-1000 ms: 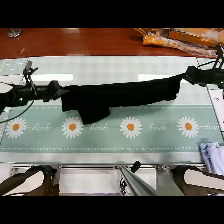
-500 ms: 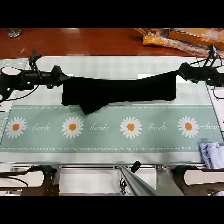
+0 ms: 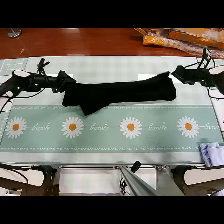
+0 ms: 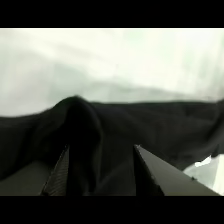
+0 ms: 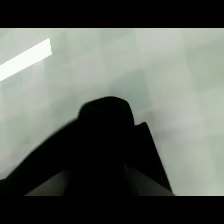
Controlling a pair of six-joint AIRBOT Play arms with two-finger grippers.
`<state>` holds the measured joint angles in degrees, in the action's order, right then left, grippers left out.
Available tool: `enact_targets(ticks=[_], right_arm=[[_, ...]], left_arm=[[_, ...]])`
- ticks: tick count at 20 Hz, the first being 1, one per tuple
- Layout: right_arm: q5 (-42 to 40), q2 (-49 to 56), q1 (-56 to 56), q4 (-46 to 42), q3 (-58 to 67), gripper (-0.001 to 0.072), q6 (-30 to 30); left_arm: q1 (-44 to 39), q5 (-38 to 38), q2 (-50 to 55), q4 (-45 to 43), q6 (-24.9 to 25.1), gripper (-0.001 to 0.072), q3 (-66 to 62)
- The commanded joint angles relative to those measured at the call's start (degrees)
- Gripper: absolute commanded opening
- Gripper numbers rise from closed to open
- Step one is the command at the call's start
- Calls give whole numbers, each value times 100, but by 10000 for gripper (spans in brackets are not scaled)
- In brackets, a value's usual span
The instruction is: Fold the shirts.
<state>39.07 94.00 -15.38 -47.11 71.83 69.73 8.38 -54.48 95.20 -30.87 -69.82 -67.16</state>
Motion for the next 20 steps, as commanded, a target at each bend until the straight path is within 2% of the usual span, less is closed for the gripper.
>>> enact_targets(ticks=[1,2,3,5,6,10,15,18,20], right_arm=[[573,-55,-127,-861,72,386,118],[734,-118,-197,-1314,72,435,293],[925,-168,-293,-1773,72,520,551],[1416,-179,-581,-2041,72,596,603],[1598,-164,-734,-1947,70,606,529],[2103,22,-1217,-481,70,608,-247],[2448,662,-1008,616,70,609,-304],[2277,905,-592,960,72,605,-319],[1996,940,-275,1029,72,572,-295]], left_arm=[[188,-678,68,-9,13,483,-17],[293,-925,68,-20,13,482,-17],[411,-1182,68,-20,11,482,-17],[573,-1639,24,-20,15,482,-17],[608,-1816,-15,-22,31,482,-17],[575,-1954,-203,-15,168,479,-15],[380,-1884,-415,-15,269,469,-17],[262,-1727,-581,-13,275,469,-17],[208,-1709,-649,4,275,469,-17]])
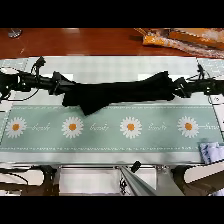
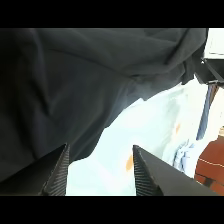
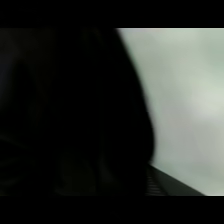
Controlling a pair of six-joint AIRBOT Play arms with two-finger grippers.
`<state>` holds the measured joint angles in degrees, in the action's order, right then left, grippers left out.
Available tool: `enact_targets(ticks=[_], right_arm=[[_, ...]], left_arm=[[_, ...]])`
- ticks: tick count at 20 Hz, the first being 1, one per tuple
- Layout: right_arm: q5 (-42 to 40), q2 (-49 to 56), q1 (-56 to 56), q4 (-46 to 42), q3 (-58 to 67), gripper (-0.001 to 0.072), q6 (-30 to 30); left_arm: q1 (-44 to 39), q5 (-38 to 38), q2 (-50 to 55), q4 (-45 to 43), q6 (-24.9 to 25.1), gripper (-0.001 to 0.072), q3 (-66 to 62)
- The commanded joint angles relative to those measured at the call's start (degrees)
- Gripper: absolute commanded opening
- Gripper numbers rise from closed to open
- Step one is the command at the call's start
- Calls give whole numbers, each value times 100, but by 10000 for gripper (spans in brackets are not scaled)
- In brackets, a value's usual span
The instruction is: Fold the shirts.
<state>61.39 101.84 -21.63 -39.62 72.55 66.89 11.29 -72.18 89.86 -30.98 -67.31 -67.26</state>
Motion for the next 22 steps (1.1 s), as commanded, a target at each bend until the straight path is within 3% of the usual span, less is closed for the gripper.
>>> enact_targets(ticks=[1,2,3,4,6,8,13,22], right_arm=[[-328,149,466,354,0,481,-11],[-356,149,535,420,20,337,-11],[-264,142,562,424,85,122,-11],[-107,90,560,415,155,33,-28],[114,-225,549,323,219,32,-122],[293,-754,553,111,221,32,-118],[780,-2253,579,-181,219,32,144],[1799,-4207,577,-1414,219,32,935]], left_arm=[[-114,61,-144,17,22,463,-7],[-136,61,-168,17,20,451,-7],[-162,59,-208,17,17,409,-7],[-175,63,-275,17,15,290,-7],[-240,146,-498,20,2,133,-7],[-461,328,-846,17,7,24,-4],[-1937,1596,-1464,17,-201,24,-4],[-4695,3801,-695,20,-789,24,4]])
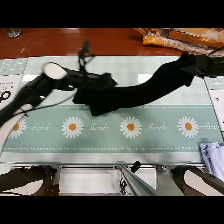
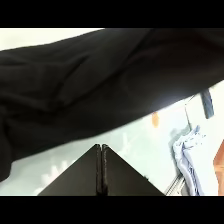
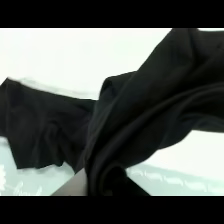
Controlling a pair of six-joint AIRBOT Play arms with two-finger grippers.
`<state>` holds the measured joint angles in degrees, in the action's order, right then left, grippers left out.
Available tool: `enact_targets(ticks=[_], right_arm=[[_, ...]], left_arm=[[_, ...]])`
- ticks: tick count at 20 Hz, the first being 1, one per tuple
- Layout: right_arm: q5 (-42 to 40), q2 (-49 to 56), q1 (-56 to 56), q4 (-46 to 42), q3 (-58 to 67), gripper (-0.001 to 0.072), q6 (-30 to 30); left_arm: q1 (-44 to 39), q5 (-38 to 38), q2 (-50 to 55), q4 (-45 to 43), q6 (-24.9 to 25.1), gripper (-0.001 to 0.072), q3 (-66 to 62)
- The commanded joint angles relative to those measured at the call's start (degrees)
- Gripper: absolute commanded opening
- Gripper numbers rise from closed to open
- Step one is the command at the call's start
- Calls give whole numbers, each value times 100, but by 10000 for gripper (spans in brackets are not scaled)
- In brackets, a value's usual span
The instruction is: Fold the shirts.
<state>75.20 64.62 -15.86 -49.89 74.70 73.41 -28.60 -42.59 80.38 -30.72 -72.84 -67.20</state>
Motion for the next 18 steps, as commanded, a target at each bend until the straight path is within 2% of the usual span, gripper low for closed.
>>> enact_targets(ticks=[1,3,8,11,13,14,16,18], right_arm=[[549,-577,2,-437,4,32,330],[769,-721,2,-501,4,32,481],[988,-1047,2,-514,4,32,776],[1091,-1134,2,-522,4,32,824],[1091,-1134,2,-579,4,32,826],[1093,-1134,0,-643,4,32,826],[1086,-1132,0,-866,4,32,822],[990,-1132,2,-1082,2,32,815]], left_arm=[[-901,1064,378,-7,-302,25,-4],[-1244,1351,662,46,-315,25,-11],[-1650,1475,1327,629,-308,25,-13],[-1906,1788,1705,1429,-260,24,-22],[-2015,1738,1943,1709,208,25,-219],[-1982,1648,2020,1709,446,25,-348],[-1703,1578,1976,1707,481,24,-527],[-1311,1191,1757,1703,586,23,-610]])
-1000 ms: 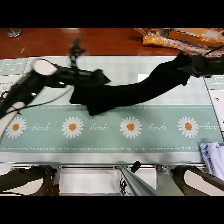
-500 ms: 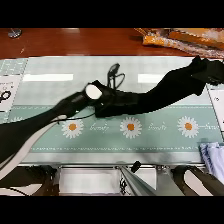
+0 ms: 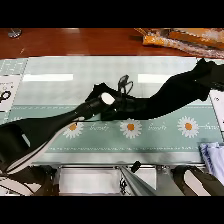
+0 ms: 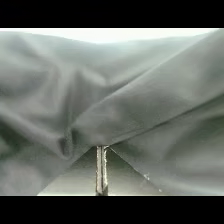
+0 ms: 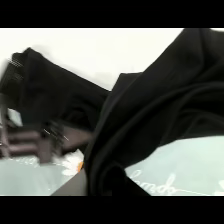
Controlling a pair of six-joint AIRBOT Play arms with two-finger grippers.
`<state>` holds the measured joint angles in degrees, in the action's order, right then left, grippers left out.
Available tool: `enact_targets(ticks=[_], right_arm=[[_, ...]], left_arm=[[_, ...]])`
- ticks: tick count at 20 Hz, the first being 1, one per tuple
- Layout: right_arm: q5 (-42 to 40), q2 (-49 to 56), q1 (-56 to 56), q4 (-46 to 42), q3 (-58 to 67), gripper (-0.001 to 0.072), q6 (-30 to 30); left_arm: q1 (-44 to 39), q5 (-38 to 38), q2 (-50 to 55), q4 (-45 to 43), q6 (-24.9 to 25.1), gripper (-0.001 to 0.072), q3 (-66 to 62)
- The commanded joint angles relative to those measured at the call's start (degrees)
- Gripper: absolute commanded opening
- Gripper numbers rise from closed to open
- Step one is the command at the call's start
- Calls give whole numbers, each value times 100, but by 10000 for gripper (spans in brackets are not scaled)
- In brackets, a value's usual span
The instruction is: Fold the shirts.
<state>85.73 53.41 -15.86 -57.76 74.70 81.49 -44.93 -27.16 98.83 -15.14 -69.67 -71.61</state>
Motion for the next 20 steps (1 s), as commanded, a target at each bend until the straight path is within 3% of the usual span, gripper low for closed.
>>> enact_targets(ticks=[1,5,10,14,20], right_arm=[[-160,0,2,-273,-2,32,-11],[-837,0,772,-811,-273,32,122],[-2638,673,2553,-841,-531,32,796],[-4271,1738,3609,-33,-531,32,852],[-5711,2894,4562,1226,-531,33,772]], left_arm=[[522,-566,-297,125,450,22,-166],[1209,-699,-1615,-1080,428,22,-162],[2522,-1021,-3469,-1930,81,22,-164],[3606,-2096,-4636,-2457,-247,22,-164],[4343,-3672,-5746,-3672,-872,23,-164]])
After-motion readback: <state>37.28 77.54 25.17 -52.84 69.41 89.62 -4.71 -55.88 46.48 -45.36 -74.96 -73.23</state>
